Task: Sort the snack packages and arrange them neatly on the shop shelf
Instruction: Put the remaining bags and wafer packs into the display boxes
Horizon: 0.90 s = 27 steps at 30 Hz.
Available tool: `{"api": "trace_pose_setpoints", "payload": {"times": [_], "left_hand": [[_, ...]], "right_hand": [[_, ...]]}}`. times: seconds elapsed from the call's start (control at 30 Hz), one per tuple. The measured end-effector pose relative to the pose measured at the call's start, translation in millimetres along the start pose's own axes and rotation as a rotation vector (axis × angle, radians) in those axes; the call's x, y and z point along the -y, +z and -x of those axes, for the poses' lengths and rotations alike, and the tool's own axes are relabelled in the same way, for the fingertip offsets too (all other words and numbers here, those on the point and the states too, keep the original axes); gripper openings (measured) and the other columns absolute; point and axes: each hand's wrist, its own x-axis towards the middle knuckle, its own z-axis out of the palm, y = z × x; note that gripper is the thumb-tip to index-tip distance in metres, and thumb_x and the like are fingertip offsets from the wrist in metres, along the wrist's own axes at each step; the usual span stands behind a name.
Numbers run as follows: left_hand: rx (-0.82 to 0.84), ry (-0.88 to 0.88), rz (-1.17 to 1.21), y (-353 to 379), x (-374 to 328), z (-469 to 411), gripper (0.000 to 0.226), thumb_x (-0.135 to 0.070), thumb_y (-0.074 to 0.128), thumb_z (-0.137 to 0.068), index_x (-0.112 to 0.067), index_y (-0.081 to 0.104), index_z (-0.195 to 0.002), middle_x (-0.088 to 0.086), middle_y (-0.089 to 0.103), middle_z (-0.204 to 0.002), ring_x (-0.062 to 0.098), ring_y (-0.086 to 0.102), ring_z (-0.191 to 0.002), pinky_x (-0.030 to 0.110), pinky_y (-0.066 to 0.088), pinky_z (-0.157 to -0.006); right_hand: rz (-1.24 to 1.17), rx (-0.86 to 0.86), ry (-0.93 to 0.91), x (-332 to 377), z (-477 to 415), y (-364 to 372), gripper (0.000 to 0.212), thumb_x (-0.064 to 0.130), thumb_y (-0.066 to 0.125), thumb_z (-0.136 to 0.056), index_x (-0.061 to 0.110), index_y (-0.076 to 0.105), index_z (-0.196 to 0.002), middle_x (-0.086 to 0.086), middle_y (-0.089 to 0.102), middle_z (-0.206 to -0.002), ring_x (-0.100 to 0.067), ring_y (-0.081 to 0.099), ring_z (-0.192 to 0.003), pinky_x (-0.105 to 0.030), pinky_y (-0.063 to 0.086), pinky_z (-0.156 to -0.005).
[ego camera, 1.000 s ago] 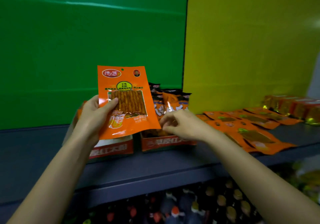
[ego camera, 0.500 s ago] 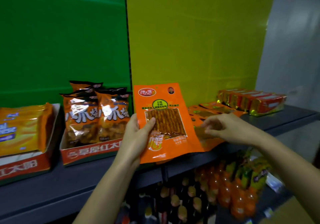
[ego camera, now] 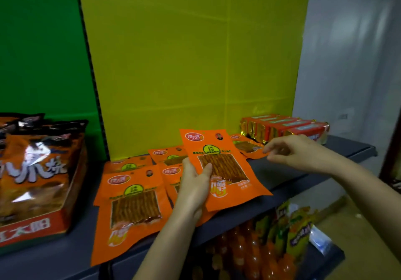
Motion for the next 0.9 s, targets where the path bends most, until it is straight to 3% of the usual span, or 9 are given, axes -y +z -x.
{"api": "trace_pose_setpoints", "payload": {"times": [0.07, 0.2, 0.33, 0.4, 0.47, 0.67, 0.77, 0.9], "left_hand": [[-0.017, -0.007, -0.063, 14, 7, -7, 0.03, -0.008, 0.049, -0.095, -0.015, 0.041, -0.122, 0.01, 0.061, -0.116, 0.022, 0.066, -0.091, 0.034, 0.059, -0.068], [-0.095, 0.017, -0.272, 40, 19, -23, 0.039, -0.013, 0.053, -0.092, -0.016, 0.035, -0.126, 0.011, 0.055, -0.127, 0.032, 0.058, -0.113, 0.051, 0.049, -0.095], [-0.183, 0.055, -0.511, 65, 25, -33, 0.042, -0.01, 0.052, -0.092, -0.007, 0.03, -0.128, 0.014, 0.05, -0.132, 0.031, 0.051, -0.121, 0.041, 0.042, -0.104], [-0.243, 0.031, -0.647, 79, 27, -34, 0.043, -0.006, 0.049, -0.093, 0.0, 0.028, -0.13, 0.014, 0.05, -0.125, 0.029, 0.049, -0.122, 0.031, 0.039, -0.098], [-0.282, -0.016, -0.739, 91, 29, -36, 0.045, -0.002, 0.047, -0.093, 0.004, 0.023, -0.131, 0.016, 0.05, -0.119, 0.031, 0.049, -0.121, 0.03, 0.038, -0.09], [-0.342, -0.104, -0.923, 110, 33, -45, 0.076, 0.009, 0.053, -0.084, 0.002, 0.006, -0.144, 0.022, 0.024, -0.148, 0.037, 0.034, -0.133, 0.037, 0.032, -0.105], [-0.353, 0.007, -1.16, 106, 32, -45, 0.063, 0.006, 0.056, -0.083, 0.003, 0.025, -0.137, 0.021, 0.03, -0.14, 0.035, 0.033, -0.131, 0.035, 0.031, -0.105], [-0.397, 0.254, -1.457, 87, 12, -29, 0.037, -0.005, 0.049, -0.086, -0.006, 0.047, -0.123, 0.014, 0.048, -0.129, 0.031, 0.044, -0.122, 0.036, 0.036, -0.098]], "right_hand": [[-0.006, 0.008, -0.017, -14, -10, -1, 0.02, 0.028, 0.061, -0.088, 0.026, 0.065, -0.108, 0.009, 0.066, -0.099, -0.008, 0.061, -0.097, -0.034, 0.05, -0.091], [-0.042, 0.039, -0.088, -33, -27, -2, 0.02, 0.027, 0.06, -0.089, 0.025, 0.065, -0.109, 0.01, 0.065, -0.098, -0.006, 0.061, -0.095, -0.023, 0.049, -0.084], [-0.053, 0.08, -0.142, -50, -45, -1, 0.019, 0.026, 0.06, -0.089, 0.024, 0.066, -0.107, 0.012, 0.063, -0.092, -0.007, 0.061, -0.093, -0.02, 0.046, -0.078], [-0.064, 0.104, -0.171, -57, -52, -1, 0.02, 0.025, 0.06, -0.089, 0.023, 0.066, -0.108, 0.01, 0.063, -0.093, -0.008, 0.06, -0.094, -0.021, 0.046, -0.079], [-0.071, 0.125, -0.206, -63, -56, -1, 0.022, 0.025, 0.059, -0.09, 0.021, 0.065, -0.11, 0.007, 0.063, -0.095, -0.009, 0.06, -0.094, -0.022, 0.046, -0.081], [-0.066, 0.166, -0.31, -73, -63, 2, 0.024, 0.027, 0.059, -0.09, 0.02, 0.065, -0.112, 0.008, 0.061, -0.094, -0.008, 0.058, -0.093, -0.026, 0.046, -0.087], [-0.068, 0.156, -0.358, -70, -64, 6, 0.023, 0.028, 0.059, -0.09, 0.022, 0.065, -0.111, 0.008, 0.06, -0.093, -0.008, 0.058, -0.092, -0.027, 0.047, -0.087], [-0.091, 0.137, -0.47, -52, -69, 14, 0.021, 0.028, 0.061, -0.088, 0.023, 0.067, -0.107, 0.01, 0.062, -0.091, -0.011, 0.062, -0.093, -0.031, 0.05, -0.087]]}}
